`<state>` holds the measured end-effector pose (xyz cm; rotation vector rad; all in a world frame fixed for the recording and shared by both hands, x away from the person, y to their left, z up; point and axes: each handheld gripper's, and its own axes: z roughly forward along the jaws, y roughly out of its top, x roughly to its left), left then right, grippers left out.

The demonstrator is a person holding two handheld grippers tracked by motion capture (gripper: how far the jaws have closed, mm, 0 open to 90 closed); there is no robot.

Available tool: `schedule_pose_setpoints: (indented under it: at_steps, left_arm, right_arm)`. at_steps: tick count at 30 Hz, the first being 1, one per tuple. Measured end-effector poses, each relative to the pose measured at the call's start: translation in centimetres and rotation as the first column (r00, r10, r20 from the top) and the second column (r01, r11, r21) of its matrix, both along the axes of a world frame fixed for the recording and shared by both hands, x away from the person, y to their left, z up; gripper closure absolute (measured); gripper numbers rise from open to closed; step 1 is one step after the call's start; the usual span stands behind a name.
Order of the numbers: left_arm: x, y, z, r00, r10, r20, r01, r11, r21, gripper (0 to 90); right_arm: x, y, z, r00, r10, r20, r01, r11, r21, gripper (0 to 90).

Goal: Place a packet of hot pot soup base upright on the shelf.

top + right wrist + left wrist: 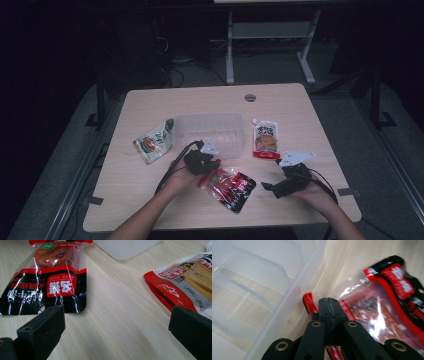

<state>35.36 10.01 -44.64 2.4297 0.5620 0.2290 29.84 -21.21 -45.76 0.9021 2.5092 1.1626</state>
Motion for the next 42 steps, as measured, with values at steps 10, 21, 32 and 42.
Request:
schedule_pose_setpoints:
  at_steps: [10, 21, 32, 42]
  left_arm:
    - [-1.0, 1.3, -0.3, 0.9995, -0.004, -0.030, 0.005, 0.9992, 0.040, 89.9]
    - [-2.7, 2.7, -0.5, 0.9978, -0.002, -0.066, 0.006, 0.9985, 0.054, 89.9]
    - [-3.2, 2.9, -0.6, 0.9965, 0.003, -0.084, 0.000, 0.9994, 0.035, 90.0]
    - [-3.5, 2.8, -0.7, 0.9965, 0.023, -0.081, -0.020, 0.9993, 0.031, 90.0]
  right_arm:
    - [-0.1, 0.0, 0.0, 1.0000, 0.001, 0.007, -0.001, 1.000, -0.002, 0.4]
    - [-0.1, 0.1, 0.0, 1.0000, 0.004, 0.003, -0.004, 1.000, -0.006, 0.4]
    - [-0.7, 0.2, 0.9, 0.9955, 0.055, -0.077, -0.047, 0.994, 0.103, 6.5]
    - [-1.9, 2.1, 1.0, 0.9743, 0.143, -0.174, -0.106, 0.973, 0.207, 12.9]
